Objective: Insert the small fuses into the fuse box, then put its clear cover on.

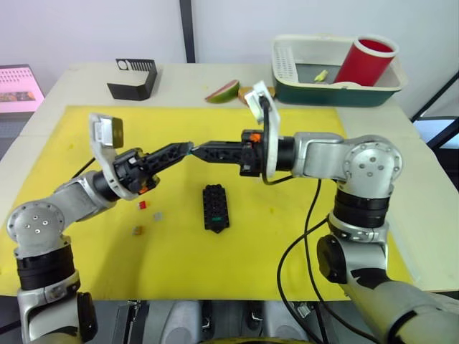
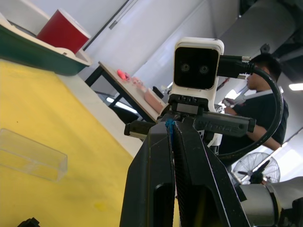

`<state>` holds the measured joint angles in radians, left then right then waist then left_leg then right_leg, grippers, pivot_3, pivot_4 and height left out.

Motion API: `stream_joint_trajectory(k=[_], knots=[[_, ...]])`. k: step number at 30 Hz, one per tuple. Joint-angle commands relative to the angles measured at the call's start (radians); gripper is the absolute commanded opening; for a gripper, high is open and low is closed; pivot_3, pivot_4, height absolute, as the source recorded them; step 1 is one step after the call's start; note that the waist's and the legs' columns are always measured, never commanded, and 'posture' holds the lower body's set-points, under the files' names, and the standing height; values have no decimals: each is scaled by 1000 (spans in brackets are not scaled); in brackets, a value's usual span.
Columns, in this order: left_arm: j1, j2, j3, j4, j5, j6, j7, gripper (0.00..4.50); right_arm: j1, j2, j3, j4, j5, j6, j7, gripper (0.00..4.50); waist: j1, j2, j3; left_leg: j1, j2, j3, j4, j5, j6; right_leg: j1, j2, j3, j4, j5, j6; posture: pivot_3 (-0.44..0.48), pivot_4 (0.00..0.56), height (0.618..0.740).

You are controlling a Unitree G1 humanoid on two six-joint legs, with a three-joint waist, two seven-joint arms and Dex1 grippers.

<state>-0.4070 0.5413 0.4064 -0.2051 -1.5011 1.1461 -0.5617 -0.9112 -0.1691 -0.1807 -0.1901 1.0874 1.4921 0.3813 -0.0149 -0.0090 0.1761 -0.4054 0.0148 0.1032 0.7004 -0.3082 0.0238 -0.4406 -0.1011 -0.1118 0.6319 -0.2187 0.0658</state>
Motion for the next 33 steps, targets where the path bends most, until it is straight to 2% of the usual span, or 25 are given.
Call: stream_joint_trajectory(k=[1,5,8,12,15,16,20,22,24,28,31,33], knots=[[3,19,-9,-23,-18,-23,14,0,-22,7,1,-27,41,-21,10,42,1,0,0,0,0,0,0,0,0,0,0,0,0,0,0,0,150,740],[7,42,-26,-27,-7,-21,3,0,-25,1,9,-24,35,-21,12,42,0,0,0,0,0,0,0,0,0,0,0,0,0,0,0,0,150,740],[12,64,-43,-39,5,-29,-7,934,-28,-4,14,-20,35,-19,10,0,0,0,0,0,0,0,0,0,0,0,0,0,0,0,0,0,150,740],[16,130,-29,-62,4,-25,-43,2870,-33,-42,47,-21,9,-18,26,0,0,0,0,0,0,0,0,0,0,0,0,0,0,0,0,0,150,740],[38,229,-1,-76,10,-5,-115,4411,-40,-110,95,-21,-25,-38,74,0,-1,0,0,-1,0,0,-1,0,0,-1,0,0,-1,0,0,0,150,740],[52,267,3,-84,24,0,-149,4463,-44,-141,117,-23,-40,-51,99,0,-2,1,0,-1,0,0,-1,0,0,-1,0,0,-1,0,0,0,150,740],[199,480,-49,-167,269,-90,-403,4463,-61,-318,269,-54,-156,-170,269,0,-4,2,1,-1,0,1,-2,0,0,-3,0,0,-2,0,0,0,150,740],[272,570,-114,-181,456,-226,-522,4463,-65,-419,374,-86,-243,-275,394,0,-2,3,2,-1,0,2,-3,0,0,-3,1,0,-2,0,0,0,150,740],[295,615,-189,-164,619,-371,-593,4463,-67,-505,485,-113,-349,-402,512,0,2,5,3,-1,0,2,-3,0,-1,-3,1,0,-3,-1,0,0,150,740],[223,569,-275,-140,749,-509,-619,4463,-69,-572,639,-139,-507,-582,669,0,3,5,3,-2,1,2,-3,-1,-1,-3,1,0,-4,-1,0,0,150,740],[210,545,-364,-146,896,-638,-634,4463,-80,-553,706,-139,-581,-628,709,0,2,5,3,-2,1,2,-3,-1,0,-4,0,0,-3,0,0,0,150,740],[203,521,-396,-138,942,-675,-633,4463,-87,-535,730,-130,-616,-638,719,0,-1,5,3,-2,1,3,-3,-1,0,-5,0,0,-3,0,0,0,150,740]])
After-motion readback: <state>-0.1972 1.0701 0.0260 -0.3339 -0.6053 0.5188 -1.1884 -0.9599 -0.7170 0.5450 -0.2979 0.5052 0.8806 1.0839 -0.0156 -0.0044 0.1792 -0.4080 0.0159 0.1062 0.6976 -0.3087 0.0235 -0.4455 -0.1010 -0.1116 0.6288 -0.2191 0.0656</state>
